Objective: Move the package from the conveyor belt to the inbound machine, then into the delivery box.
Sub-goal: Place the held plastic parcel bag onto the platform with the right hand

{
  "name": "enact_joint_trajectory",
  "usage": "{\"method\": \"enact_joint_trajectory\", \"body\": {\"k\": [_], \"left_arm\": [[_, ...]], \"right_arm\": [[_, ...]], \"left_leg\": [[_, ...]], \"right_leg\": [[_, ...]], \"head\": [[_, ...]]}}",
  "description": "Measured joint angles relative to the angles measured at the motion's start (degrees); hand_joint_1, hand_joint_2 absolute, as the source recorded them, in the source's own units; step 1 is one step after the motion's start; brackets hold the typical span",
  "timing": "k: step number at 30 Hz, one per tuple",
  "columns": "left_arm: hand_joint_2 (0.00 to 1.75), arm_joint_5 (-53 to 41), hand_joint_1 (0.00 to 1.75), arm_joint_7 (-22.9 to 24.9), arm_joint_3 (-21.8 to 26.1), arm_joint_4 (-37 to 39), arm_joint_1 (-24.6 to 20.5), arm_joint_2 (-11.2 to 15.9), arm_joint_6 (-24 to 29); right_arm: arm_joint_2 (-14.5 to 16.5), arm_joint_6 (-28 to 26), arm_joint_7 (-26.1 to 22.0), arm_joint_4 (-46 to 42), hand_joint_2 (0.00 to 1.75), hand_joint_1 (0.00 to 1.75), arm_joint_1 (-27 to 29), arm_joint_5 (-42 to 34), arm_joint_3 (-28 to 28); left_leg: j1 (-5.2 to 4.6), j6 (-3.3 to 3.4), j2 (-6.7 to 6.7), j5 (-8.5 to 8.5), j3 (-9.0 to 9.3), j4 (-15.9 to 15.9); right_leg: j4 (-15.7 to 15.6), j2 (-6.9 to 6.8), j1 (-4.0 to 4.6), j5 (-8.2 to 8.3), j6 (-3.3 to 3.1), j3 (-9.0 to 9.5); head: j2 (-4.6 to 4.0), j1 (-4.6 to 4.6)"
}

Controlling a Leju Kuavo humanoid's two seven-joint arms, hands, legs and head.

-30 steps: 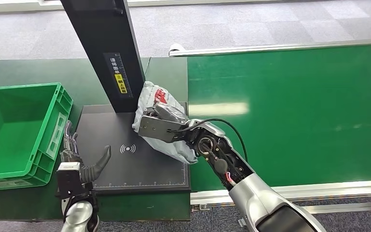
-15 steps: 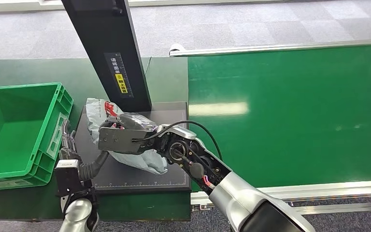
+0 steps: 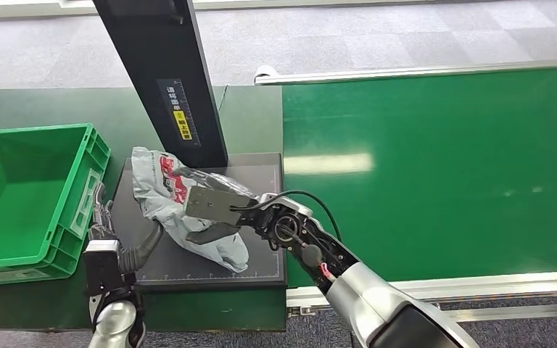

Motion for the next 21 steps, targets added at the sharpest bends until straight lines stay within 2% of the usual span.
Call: {"method": "enact_joint_trajectory", "body": {"k": [9,12,15,18,21], "left_arm": [[1.75,-2.7,0.00,0.0,2.5,-1.9,2.7,-0.3,0.8],[1.75,-5.6,0.00,0.3,4.6,-4.3,5.1,0.0,1.8],[1.75,-8.2,0.00,0.6,8.0,-6.6,7.5,0.9,1.7],[1.75,-10.1,0.00,0.9,11.8,-8.4,8.8,1.7,0.5],[1.75,-13.1,0.00,0.9,13.9,-9.3,9.0,2.1,-0.2]], "right_arm": [[-5.6,-1.1,-2.1,-6.2,1.75,0.00,7.8,-0.5,-6.5],[-9.9,-1.5,-6.0,-10.9,1.75,0.00,15.2,-2.7,-11.5],[-13.6,-0.3,-8.6,-17.8,1.75,0.00,25.6,-2.7,-19.5],[-14.9,1.1,-7.7,-25.3,1.75,0.00,34.5,-0.2,-27.9],[-14.2,1.3,-5.4,-31.1,1.75,0.00,39.2,2.1,-34.5]], "left_leg": [[0.01,0.00,-0.05,-0.01,0.03,0.0],[0.00,0.01,-0.19,-0.03,0.00,0.0],[0.00,0.01,-0.28,-0.11,-0.09,0.0],[0.00,0.02,-0.26,-0.17,-0.18,0.0],[0.01,0.01,-0.25,-0.15,-0.16,0.0]], "right_leg": [[0.0,-0.05,0.00,-0.02,0.01,0.02],[-0.1,-0.20,0.00,-0.06,0.02,0.07],[-0.1,-0.27,0.00,-0.09,0.05,0.06],[-0.1,-0.27,0.00,-0.10,0.05,-0.03],[-0.1,-0.27,0.00,-0.10,0.05,-0.05]], "head": [[0.00,-0.03],[0.00,0.00],[0.00,-0.01],[0.00,-0.03],[0.00,-0.01]]}}
